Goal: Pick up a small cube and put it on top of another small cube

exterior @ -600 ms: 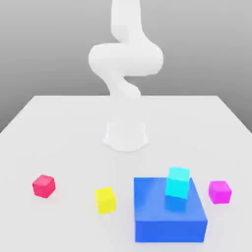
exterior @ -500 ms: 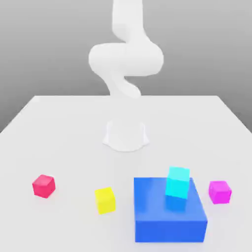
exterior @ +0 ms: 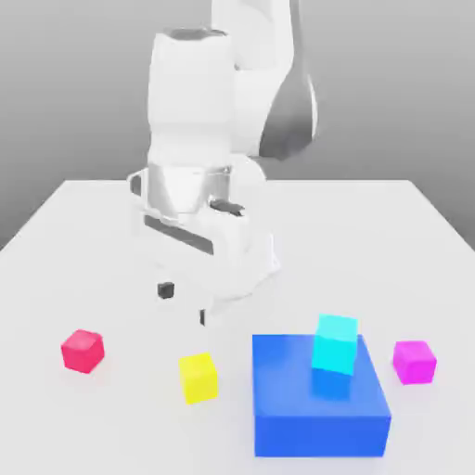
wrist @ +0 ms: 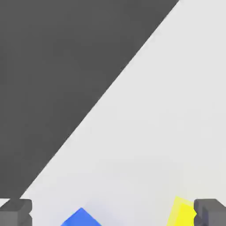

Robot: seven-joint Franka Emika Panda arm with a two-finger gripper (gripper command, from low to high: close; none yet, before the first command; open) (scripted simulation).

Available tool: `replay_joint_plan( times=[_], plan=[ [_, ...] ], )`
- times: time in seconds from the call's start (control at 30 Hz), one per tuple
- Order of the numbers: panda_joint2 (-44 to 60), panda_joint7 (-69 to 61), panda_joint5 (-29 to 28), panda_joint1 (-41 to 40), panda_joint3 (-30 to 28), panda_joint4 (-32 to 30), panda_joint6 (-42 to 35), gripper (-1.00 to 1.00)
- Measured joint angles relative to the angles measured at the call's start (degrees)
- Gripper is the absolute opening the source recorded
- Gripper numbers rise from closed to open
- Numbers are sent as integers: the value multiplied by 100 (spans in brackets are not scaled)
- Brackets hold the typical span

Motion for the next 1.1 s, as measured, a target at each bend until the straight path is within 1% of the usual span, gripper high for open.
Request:
replay_joint_plan(
  times=[0.1,0.13,0.2,0.33,0.37,0.6,0.67,0.83,0.93,1.0,1.1],
  plan=[
    [568,756,-36,-108,-28,-387,402,0],
    [767,924,-107,-125,-59,-427,554,0],
    [1176,1169,-320,-45,-194,-406,879,0],
    [2003,1457,-671,351,-670,-267,1545,0],
    [2197,1488,-710,443,-772,-232,1703,-100],
    [2240,1503,-729,477,-809,-223,1747,-100],
    [1940,1431,-629,355,-661,-280,1506,-100],
    [940,1062,-136,221,-392,-472,700,-100],
    [593,688,-119,-286,-767,-395,273,-100],
    [424,388,-152,-848,-1077,-298,8,-100],
    [177,-98,-184,-1434,-1518,-141,-395,-100]
  ],
)
